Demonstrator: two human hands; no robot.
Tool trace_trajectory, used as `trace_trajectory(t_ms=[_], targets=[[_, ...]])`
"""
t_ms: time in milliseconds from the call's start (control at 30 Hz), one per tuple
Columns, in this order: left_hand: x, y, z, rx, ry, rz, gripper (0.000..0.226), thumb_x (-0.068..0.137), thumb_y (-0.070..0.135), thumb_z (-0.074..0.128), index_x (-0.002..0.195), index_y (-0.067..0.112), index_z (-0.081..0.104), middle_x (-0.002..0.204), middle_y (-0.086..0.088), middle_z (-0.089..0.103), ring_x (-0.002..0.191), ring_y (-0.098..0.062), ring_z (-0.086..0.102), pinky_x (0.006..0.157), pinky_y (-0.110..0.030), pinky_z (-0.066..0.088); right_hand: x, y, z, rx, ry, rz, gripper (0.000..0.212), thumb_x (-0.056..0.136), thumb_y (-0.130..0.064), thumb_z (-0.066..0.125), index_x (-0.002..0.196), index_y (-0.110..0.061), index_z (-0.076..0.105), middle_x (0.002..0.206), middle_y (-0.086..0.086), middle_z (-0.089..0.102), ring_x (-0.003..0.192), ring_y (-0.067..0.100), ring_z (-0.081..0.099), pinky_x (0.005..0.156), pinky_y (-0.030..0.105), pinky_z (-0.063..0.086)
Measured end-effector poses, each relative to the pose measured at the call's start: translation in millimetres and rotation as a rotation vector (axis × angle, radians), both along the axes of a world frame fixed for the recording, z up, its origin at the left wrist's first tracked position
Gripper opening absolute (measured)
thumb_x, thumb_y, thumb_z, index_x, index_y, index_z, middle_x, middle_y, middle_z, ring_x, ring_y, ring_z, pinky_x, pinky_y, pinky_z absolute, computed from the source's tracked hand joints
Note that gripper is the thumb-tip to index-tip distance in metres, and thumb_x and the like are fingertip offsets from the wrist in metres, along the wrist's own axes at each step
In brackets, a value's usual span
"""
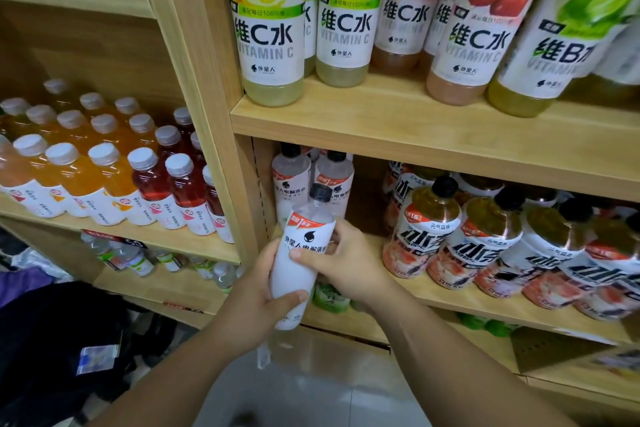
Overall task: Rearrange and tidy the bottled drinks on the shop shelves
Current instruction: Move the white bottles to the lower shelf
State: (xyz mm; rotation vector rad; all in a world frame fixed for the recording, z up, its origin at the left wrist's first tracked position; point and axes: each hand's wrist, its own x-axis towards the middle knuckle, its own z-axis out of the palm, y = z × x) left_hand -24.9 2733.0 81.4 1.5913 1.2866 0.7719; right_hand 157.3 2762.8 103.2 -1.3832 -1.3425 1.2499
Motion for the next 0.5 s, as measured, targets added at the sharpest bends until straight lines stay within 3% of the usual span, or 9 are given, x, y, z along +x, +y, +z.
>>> trace_trajectory(t_ms=[100, 200, 267, 367, 433, 500], targets=[[-0.4, 16.7, -0.9, 0.012, 0.049, 0.046, 0.072, 0.083, 0.022, 0.080, 0.143, 0.041, 0.045, 0.127, 0.019, 0.066, 0.115, -0.002, 0.064, 0.095, -0.040, 0.057, -4.2, 7.3, 1.2, 0.060, -0.103, -0.007, 0.059, 0.072, -0.027, 0.092, 0.122, -0.025, 0.061, 0.109, -0.012, 0.072, 0.098, 0.001, 0.068, 0.087, 0.035, 0.060], [-3.3, 28.5, 3.1, 0.038, 0.087, 0.099, 0.067, 0.090, 0.007, 0.071, 0.147, 0.033, 0.047, 0.121, 0.022, 0.065, 0.107, 0.009, 0.062, 0.094, -0.026, 0.055, -13.4, 16.2, -1.1, 0.140, -0.173, -0.038, 0.060, 0.074, -0.023, 0.090, 0.123, -0.031, 0.056, 0.111, -0.020, 0.067, 0.101, -0.007, 0.062, 0.087, 0.022, 0.054], [-7.4, 29.0, 8.0, 0.032, 0.079, 0.132, 0.067, 0.094, -0.002, 0.058, 0.149, 0.034, 0.045, 0.124, 0.024, 0.061, 0.104, 0.007, 0.063, 0.090, -0.020, 0.054, -20.4, 23.7, -5.1, 0.165, -0.163, -0.064, 0.062, 0.075, -0.021, 0.089, 0.123, -0.034, 0.053, 0.112, -0.023, 0.065, 0.102, -0.013, 0.059, 0.086, 0.017, 0.052], [-14.5, 24.4, 14.9, 0.009, 0.033, 0.175, 0.066, 0.097, -0.005, 0.048, 0.151, 0.033, 0.042, 0.130, 0.020, 0.062, 0.102, 0.007, 0.066, 0.083, -0.008, 0.049, -34.1, 34.2, -11.0, 0.191, -0.223, -0.077, 0.065, 0.074, -0.023, 0.090, 0.129, -0.026, 0.055, 0.119, -0.013, 0.064, 0.106, -0.005, 0.059, 0.091, 0.020, 0.050], [-19.5, 24.6, 17.2, -0.016, 0.004, 0.177, 0.066, 0.099, -0.001, 0.046, 0.154, 0.034, 0.038, 0.135, 0.019, 0.061, 0.106, 0.007, 0.065, 0.091, -0.011, 0.049, -43.6, 39.1, -14.0, 0.226, -0.267, -0.096, 0.071, 0.072, -0.027, 0.092, 0.134, -0.024, 0.057, 0.123, -0.005, 0.059, 0.113, 0.006, 0.057, 0.099, 0.025, 0.049], [-21.8, 23.8, 17.6, -0.051, -0.032, 0.175, 0.064, 0.101, 0.006, 0.045, 0.155, 0.037, 0.035, 0.142, 0.017, 0.058, 0.119, 0.005, 0.061, 0.106, -0.026, 0.047, -49.6, 42.5, -15.5, 0.233, -0.313, -0.134, 0.076, 0.070, -0.030, 0.092, 0.136, -0.024, 0.056, 0.122, 0.000, 0.052, 0.116, 0.014, 0.054, 0.102, 0.028, 0.047]])
